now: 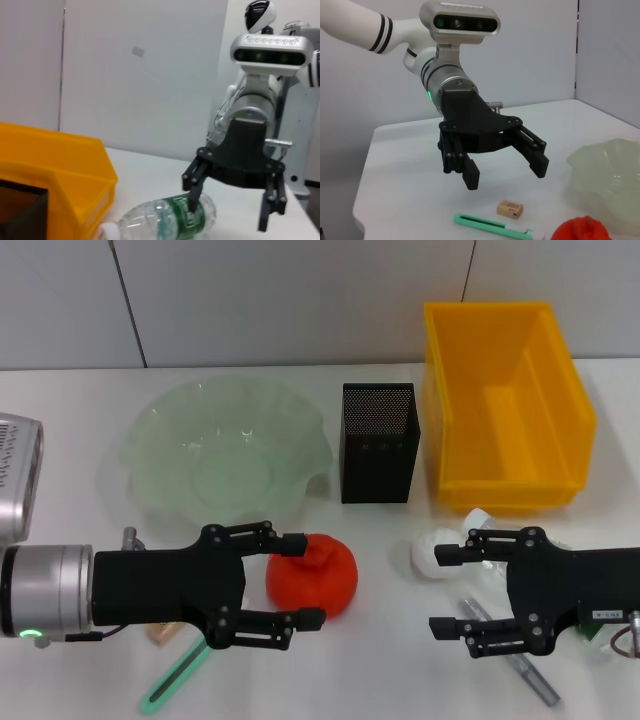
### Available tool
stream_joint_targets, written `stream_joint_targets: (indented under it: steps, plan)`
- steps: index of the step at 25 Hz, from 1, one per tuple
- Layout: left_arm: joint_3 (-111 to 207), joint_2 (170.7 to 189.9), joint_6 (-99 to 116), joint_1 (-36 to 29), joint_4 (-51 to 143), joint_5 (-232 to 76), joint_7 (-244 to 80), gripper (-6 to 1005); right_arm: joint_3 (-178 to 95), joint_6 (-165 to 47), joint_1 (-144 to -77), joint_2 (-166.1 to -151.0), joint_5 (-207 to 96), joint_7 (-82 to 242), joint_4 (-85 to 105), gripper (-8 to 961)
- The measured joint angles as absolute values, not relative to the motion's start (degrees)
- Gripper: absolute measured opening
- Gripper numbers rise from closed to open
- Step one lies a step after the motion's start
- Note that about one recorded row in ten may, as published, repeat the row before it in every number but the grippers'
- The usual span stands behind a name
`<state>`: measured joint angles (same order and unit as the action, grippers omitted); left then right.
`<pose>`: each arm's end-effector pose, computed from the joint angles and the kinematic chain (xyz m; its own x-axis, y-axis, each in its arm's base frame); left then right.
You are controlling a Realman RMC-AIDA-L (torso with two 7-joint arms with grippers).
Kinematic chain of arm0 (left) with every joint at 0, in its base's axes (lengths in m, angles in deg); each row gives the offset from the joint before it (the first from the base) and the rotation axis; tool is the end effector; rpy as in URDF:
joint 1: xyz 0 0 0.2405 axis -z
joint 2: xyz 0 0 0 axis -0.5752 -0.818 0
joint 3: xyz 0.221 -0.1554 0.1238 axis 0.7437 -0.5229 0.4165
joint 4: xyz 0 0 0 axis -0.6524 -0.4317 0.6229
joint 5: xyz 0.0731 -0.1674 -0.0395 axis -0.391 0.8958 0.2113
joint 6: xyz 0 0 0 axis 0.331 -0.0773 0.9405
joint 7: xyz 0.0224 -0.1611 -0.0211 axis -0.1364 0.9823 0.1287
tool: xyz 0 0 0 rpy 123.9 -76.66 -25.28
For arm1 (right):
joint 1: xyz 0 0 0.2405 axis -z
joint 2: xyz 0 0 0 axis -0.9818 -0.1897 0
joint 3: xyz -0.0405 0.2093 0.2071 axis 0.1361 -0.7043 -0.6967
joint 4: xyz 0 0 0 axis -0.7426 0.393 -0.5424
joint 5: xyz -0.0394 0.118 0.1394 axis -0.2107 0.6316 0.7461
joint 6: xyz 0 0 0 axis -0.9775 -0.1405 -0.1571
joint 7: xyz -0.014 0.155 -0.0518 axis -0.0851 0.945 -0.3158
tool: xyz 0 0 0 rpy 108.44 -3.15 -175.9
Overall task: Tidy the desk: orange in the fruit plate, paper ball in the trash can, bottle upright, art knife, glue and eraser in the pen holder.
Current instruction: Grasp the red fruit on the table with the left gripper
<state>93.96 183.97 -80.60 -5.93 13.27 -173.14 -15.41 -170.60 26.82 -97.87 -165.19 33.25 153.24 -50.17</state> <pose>-0.2494 0.3020 -0.0553 0.8328 0.1581 0.5305 0.2035 -0.9787 -0.0279 0.2619 0.2850 -0.0321 0.9059 -0.1105 -0.4088 -0.1835 -0.9725 -0.1436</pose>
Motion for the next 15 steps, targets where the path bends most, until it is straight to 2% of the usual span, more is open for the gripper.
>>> stream_joint_targets:
  steps: [15]
  plan:
    - [95.84,184.48,-62.81,-1.98,20.96,-172.91,-15.78,838,-177.8,28.08,-93.92,-164.75,32.66,153.15,-49.93,771]
